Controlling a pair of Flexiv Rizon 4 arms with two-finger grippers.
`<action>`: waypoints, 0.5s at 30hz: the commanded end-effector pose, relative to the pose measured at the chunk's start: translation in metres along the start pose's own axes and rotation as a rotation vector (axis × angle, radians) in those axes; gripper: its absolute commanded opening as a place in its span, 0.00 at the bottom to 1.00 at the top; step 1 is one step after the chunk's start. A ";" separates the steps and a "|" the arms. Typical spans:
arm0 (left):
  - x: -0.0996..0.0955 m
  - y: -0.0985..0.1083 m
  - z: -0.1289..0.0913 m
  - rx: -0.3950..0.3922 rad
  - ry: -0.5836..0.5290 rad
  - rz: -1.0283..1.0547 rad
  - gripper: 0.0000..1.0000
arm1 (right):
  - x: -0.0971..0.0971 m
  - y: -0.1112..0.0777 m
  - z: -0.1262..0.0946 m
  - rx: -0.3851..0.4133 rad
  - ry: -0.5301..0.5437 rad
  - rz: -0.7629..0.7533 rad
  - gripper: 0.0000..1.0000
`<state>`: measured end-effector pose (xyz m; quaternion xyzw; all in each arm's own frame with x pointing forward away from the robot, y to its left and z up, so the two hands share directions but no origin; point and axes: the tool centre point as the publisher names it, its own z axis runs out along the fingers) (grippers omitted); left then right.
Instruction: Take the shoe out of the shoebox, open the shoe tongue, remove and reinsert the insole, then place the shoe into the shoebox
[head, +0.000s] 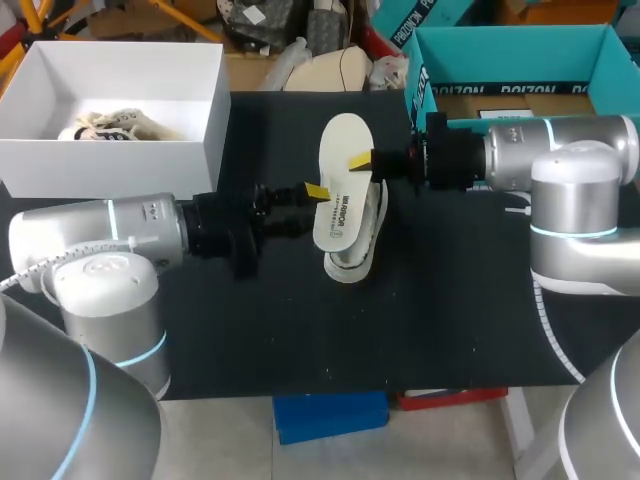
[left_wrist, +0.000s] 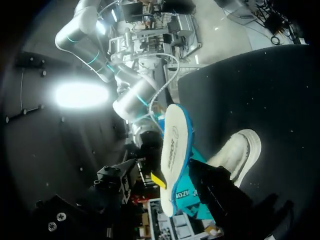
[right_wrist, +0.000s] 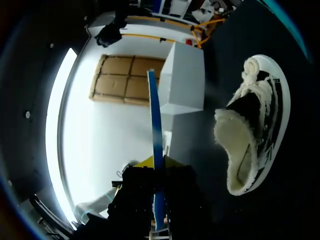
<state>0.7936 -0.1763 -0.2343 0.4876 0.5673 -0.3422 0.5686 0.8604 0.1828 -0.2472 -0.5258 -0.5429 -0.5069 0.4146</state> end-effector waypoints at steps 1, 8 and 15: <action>-0.016 -0.003 -0.051 -0.017 0.129 -0.006 1.00 | 0.000 -0.001 0.001 -0.003 -0.002 0.000 0.00; -0.050 0.008 -0.056 0.007 0.350 0.044 1.00 | 0.000 -0.001 0.001 -0.003 -0.002 0.000 0.00; -0.083 0.016 -0.057 0.019 0.613 0.156 1.00 | 0.000 -0.001 0.001 -0.003 -0.002 0.000 0.00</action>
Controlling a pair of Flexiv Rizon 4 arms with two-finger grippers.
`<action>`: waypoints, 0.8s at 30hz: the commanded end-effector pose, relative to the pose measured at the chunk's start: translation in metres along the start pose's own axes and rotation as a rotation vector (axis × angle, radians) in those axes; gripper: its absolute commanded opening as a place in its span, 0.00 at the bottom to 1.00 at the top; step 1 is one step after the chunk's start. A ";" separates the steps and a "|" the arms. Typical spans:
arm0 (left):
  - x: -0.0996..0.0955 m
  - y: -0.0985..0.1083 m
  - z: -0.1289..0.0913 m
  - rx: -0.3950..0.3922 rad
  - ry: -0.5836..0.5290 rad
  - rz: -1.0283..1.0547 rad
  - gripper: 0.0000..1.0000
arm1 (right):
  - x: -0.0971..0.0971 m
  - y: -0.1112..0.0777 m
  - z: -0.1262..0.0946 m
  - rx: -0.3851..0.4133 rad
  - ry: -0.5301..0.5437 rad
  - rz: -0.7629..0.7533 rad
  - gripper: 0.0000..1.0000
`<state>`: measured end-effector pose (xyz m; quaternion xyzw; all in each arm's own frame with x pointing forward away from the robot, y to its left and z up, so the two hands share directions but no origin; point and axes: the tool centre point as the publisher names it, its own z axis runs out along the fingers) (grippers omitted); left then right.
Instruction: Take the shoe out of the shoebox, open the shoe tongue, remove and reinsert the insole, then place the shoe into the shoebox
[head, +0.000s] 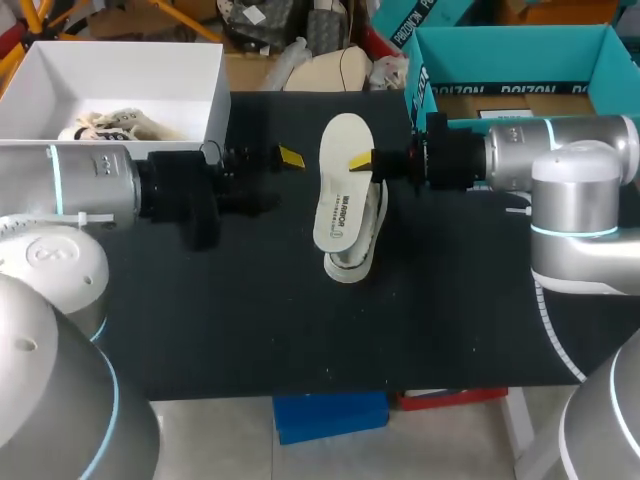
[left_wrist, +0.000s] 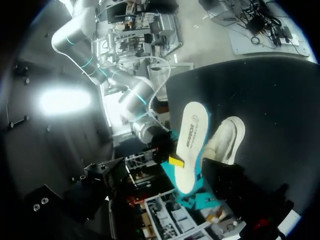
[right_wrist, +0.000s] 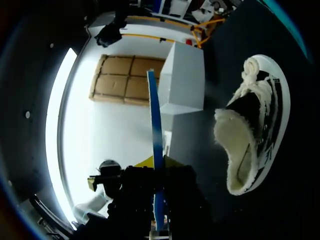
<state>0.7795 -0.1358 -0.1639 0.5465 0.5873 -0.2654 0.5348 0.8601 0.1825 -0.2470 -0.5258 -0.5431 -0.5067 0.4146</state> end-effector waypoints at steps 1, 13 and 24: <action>-0.022 0.008 -0.011 0.050 0.443 0.056 1.00 | 0.000 0.000 0.002 -0.003 -0.002 0.000 0.00; -0.065 -0.009 -0.017 0.076 0.802 0.335 1.00 | 0.000 0.000 0.002 -0.003 -0.002 0.000 0.00; -0.063 -0.027 -0.014 0.143 0.922 0.362 1.00 | 0.000 0.000 0.002 -0.003 -0.002 0.000 0.00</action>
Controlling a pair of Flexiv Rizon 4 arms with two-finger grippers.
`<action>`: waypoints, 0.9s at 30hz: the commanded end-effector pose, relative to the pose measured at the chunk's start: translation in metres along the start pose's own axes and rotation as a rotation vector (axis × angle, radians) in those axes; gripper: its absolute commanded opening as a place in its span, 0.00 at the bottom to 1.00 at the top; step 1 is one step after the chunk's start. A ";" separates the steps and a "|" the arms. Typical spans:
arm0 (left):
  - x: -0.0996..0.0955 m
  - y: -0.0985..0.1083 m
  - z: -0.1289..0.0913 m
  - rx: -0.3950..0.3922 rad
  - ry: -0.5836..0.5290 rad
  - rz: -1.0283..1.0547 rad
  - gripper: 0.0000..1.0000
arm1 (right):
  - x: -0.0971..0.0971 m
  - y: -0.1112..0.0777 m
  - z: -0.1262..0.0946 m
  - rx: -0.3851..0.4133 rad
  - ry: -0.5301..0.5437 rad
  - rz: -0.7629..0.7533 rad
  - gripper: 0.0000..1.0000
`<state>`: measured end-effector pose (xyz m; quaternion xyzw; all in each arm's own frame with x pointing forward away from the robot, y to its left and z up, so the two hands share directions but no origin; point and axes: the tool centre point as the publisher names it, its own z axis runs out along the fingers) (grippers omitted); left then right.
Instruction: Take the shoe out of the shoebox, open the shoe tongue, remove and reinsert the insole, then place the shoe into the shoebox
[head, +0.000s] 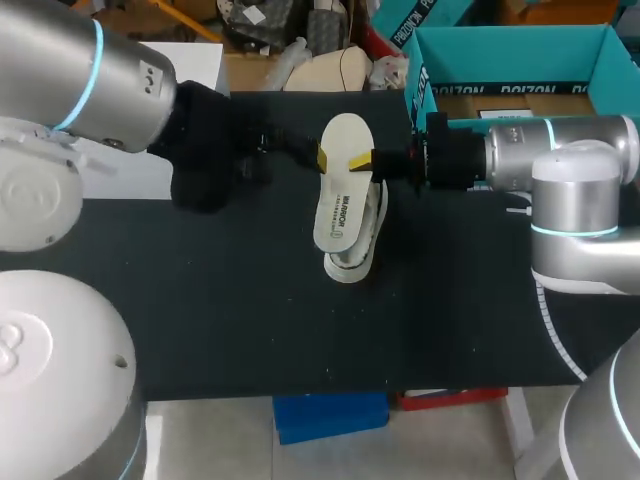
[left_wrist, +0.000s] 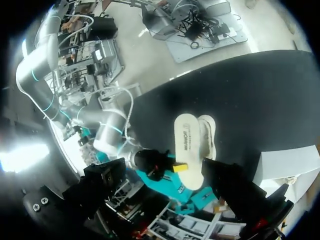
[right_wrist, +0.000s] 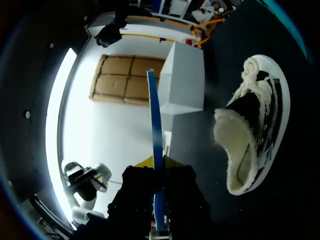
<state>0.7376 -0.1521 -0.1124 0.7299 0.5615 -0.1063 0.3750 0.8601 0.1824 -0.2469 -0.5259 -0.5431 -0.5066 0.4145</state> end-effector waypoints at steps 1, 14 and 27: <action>0.000 0.003 0.000 0.034 0.487 -0.022 1.00 | 0.000 0.000 0.002 -0.003 -0.002 0.000 0.00; 0.007 -0.005 0.021 0.089 0.539 -0.065 1.00 | 0.000 0.000 0.002 -0.003 -0.002 0.000 0.00; 0.009 -0.009 0.039 0.205 0.624 -0.093 1.00 | 0.000 0.000 0.002 -0.003 -0.002 0.000 0.00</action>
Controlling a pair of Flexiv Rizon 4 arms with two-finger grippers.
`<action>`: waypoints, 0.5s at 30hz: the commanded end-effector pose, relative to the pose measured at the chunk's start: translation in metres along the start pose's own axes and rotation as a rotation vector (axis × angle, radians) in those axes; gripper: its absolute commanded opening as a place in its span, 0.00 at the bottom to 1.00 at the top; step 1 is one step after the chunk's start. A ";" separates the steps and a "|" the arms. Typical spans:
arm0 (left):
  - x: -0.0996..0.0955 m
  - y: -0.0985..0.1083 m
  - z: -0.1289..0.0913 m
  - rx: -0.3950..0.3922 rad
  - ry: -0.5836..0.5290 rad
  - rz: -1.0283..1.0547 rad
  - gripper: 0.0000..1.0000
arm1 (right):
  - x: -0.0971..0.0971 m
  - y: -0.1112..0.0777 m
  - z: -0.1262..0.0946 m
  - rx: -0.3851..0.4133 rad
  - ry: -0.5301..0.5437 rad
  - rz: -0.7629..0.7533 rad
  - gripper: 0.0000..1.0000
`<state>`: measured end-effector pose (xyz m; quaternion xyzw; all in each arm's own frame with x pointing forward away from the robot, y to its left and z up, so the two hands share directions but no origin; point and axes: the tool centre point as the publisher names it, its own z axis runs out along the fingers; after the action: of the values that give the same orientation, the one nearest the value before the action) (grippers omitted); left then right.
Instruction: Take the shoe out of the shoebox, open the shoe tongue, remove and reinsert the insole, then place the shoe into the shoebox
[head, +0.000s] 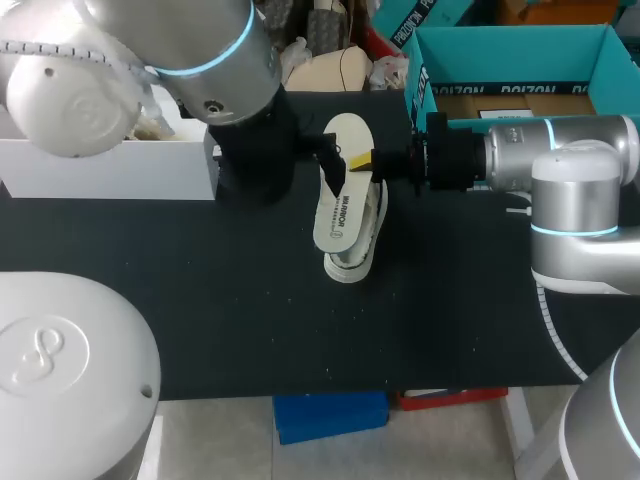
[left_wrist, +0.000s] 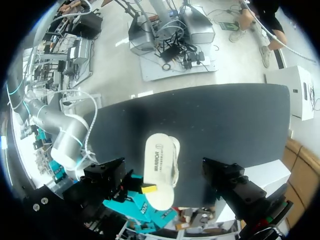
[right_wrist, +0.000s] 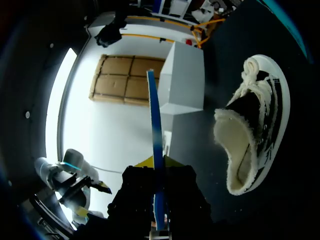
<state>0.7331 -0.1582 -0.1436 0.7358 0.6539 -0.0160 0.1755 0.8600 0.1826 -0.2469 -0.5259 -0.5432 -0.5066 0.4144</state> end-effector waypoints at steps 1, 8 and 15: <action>-0.009 0.011 0.013 0.019 0.204 -0.006 1.00 | 0.000 0.000 0.001 -0.003 -0.001 0.001 0.00; -0.015 0.013 0.031 0.043 0.197 -0.022 1.00 | 0.000 0.000 0.001 -0.003 -0.001 0.001 0.00; -0.018 0.017 0.049 0.064 0.173 -0.027 1.00 | 0.000 0.000 0.001 -0.003 -0.001 0.001 0.00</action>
<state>0.7495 -0.1803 -0.1730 0.7310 0.6731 0.0114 0.1119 0.8600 0.1826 -0.2469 -0.5260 -0.5431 -0.5066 0.4144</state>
